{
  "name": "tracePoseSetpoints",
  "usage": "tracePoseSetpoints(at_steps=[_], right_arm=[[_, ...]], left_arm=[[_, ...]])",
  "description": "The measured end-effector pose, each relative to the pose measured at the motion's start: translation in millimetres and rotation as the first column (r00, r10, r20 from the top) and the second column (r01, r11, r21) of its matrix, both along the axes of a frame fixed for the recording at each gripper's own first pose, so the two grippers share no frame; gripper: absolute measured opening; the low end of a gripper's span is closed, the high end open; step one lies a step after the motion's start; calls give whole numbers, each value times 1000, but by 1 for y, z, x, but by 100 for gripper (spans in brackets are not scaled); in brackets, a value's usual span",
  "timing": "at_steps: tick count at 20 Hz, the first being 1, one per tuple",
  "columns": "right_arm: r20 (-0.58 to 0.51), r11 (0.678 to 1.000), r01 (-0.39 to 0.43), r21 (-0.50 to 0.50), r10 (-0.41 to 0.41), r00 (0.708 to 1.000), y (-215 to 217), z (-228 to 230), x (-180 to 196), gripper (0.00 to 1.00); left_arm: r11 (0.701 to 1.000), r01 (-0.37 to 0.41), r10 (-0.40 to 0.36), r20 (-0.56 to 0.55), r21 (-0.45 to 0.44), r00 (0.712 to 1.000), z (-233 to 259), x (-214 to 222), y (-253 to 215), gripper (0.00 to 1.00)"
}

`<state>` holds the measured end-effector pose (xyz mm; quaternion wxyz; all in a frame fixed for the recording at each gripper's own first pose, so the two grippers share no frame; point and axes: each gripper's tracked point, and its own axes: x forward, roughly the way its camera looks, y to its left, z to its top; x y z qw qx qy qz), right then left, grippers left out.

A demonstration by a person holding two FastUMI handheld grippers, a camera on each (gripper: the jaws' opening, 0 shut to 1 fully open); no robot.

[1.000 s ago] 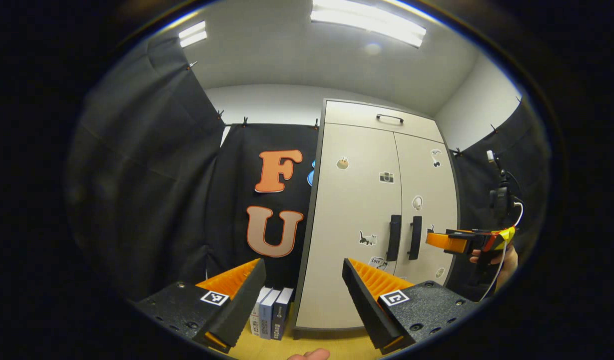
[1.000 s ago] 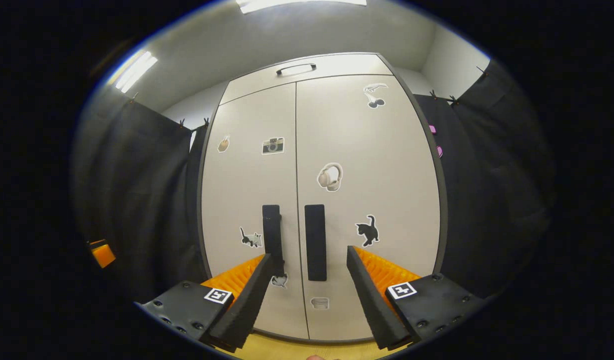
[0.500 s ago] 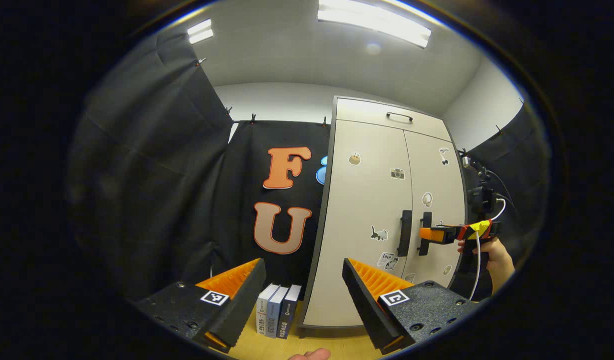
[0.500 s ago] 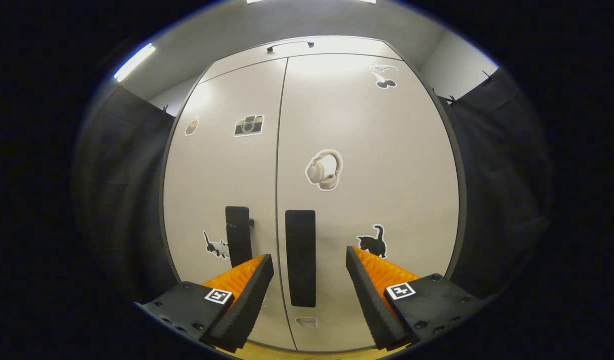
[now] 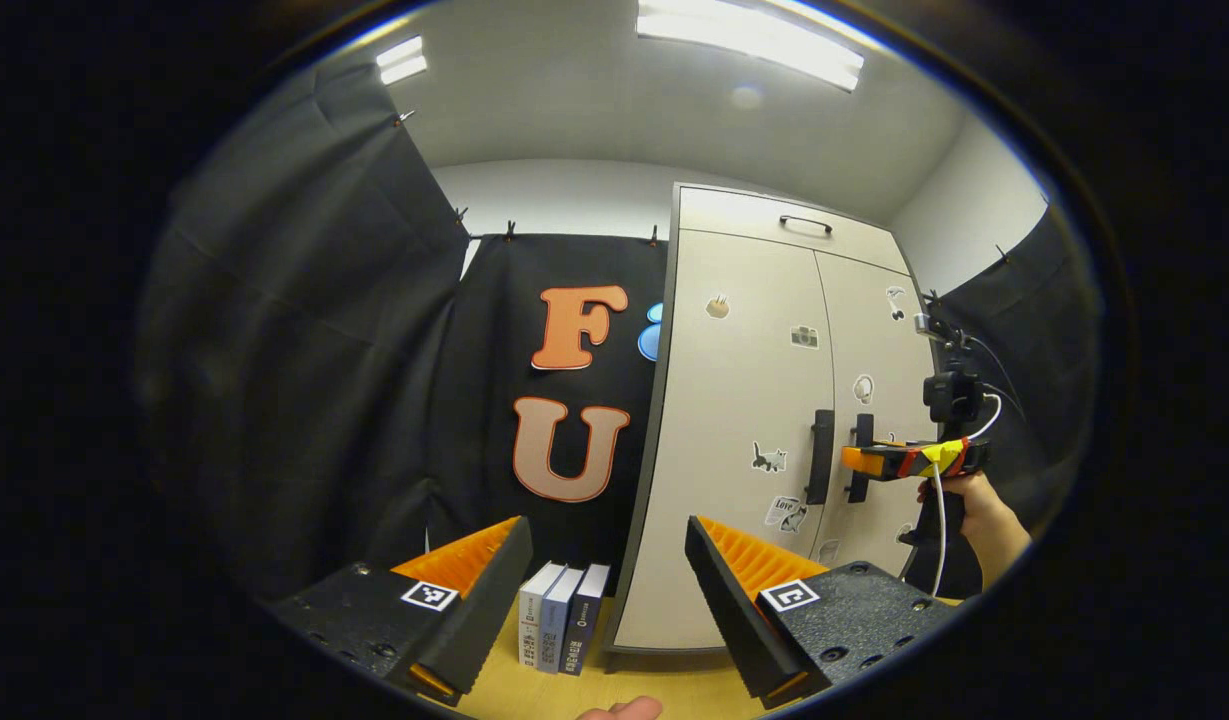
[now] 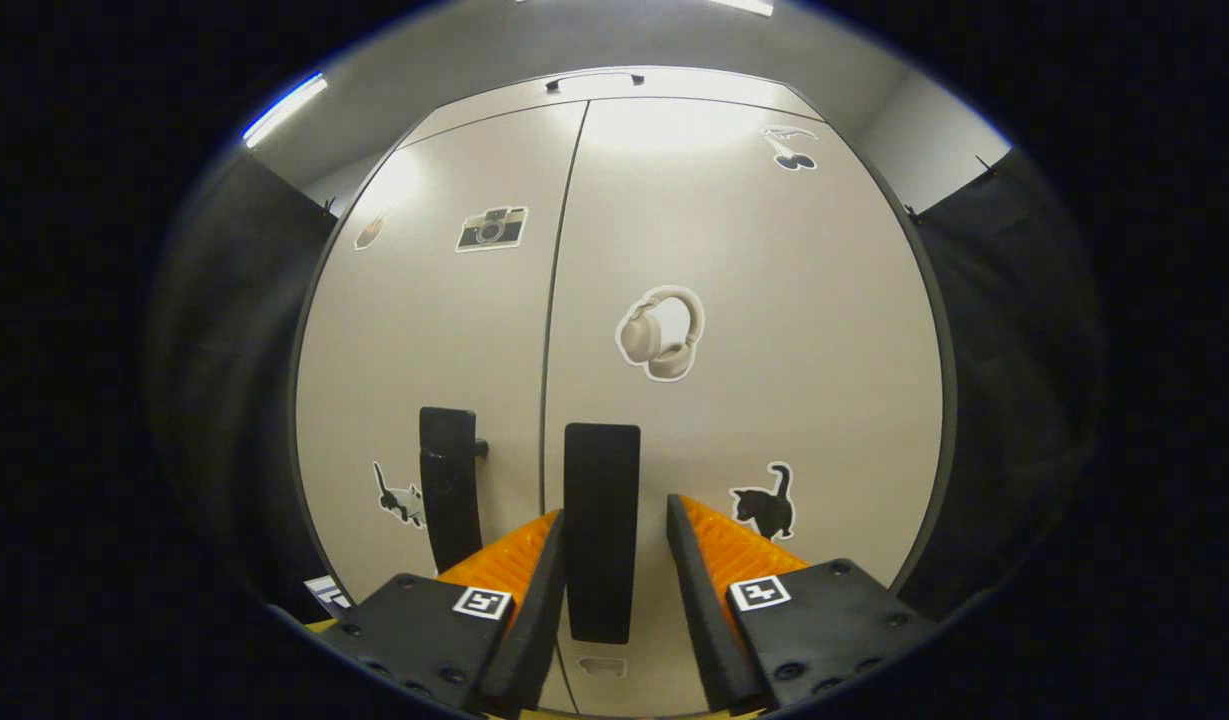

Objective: Open the right door of the double-door shoe cabinet with the right hand, and open the left door with the left hand.

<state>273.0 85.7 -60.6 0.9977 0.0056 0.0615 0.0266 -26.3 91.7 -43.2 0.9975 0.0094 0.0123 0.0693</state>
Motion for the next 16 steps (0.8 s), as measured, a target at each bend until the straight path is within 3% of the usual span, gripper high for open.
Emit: tracePoseSetpoints(at_steps=[1,3,9,16], right_arm=[[27,1000,-8,9,8,1000,-1,6,3,41],[20,1000,-25,14,24,1000,0,4,5,36],[20,998,-61,-5,61,998,0,2,4,30],[11,997,-71,11,71,997,0,2,4,30]], left_arm=[[1000,-1,1,2,1,1000,0,2,0,94],[1000,-2,2,2,2,1000,0,3,1,95],[1000,9,-9,8,21,1000,2,10,-12,95],[991,133,-133,-12,-25,991,-9,39,-55,94]])
